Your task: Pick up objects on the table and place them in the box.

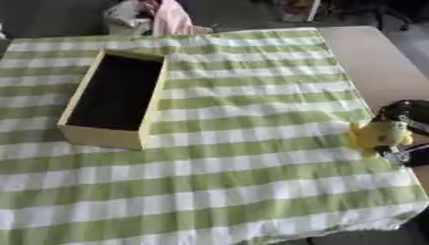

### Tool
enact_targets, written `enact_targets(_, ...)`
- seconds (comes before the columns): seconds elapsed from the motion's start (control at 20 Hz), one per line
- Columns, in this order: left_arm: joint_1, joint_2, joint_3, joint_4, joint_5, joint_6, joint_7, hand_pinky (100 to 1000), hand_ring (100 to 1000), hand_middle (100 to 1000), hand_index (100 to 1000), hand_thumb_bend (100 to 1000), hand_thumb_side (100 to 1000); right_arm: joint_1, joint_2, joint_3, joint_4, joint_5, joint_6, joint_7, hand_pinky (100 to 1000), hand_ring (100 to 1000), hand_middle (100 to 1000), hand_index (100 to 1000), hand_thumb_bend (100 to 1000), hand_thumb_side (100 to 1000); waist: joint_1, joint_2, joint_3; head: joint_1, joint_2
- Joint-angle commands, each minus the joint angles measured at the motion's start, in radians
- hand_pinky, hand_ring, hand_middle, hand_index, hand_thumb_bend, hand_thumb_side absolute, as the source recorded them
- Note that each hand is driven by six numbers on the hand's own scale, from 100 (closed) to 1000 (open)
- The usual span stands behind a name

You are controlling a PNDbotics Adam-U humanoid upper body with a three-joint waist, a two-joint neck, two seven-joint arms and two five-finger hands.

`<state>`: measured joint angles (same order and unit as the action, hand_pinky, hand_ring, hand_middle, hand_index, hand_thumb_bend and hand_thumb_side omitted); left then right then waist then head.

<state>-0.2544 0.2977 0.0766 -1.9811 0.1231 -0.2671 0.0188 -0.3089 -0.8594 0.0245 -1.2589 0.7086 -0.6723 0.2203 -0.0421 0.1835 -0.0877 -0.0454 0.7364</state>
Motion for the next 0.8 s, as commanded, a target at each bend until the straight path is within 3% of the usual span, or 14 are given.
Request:
enact_targets(0.05, -0.01, 0.013, 0.005, -0.019, 0.0, 0.0, -0.003, 470, 921, 814, 700, 100, 735, -0.042, -0.05, -0.015, -0.031, -0.025, 0.007, 0.008, 865, 690, 612, 750, 100, 249, -0.002, -0.01, 0.003, -0.001, -0.008)
enact_targets(0.4, -0.016, 0.01, 0.002, -0.019, 0.004, -0.002, -0.006, 471, 922, 814, 701, 100, 734, -0.193, -0.015, 0.021, -0.05, -0.048, 0.016, 0.07, 866, 690, 615, 752, 100, 251, -0.001, -0.007, 0.02, -0.012, -0.022)
enact_targets(0.8, -0.018, 0.004, -0.002, -0.019, 0.01, 0.001, -0.012, 472, 923, 815, 701, 100, 733, -0.395, 0.11, 0.077, -0.021, -0.009, 0.023, 0.14, 885, 698, 622, 755, 100, 233, -0.001, -0.01, 0.032, -0.01, -0.032)
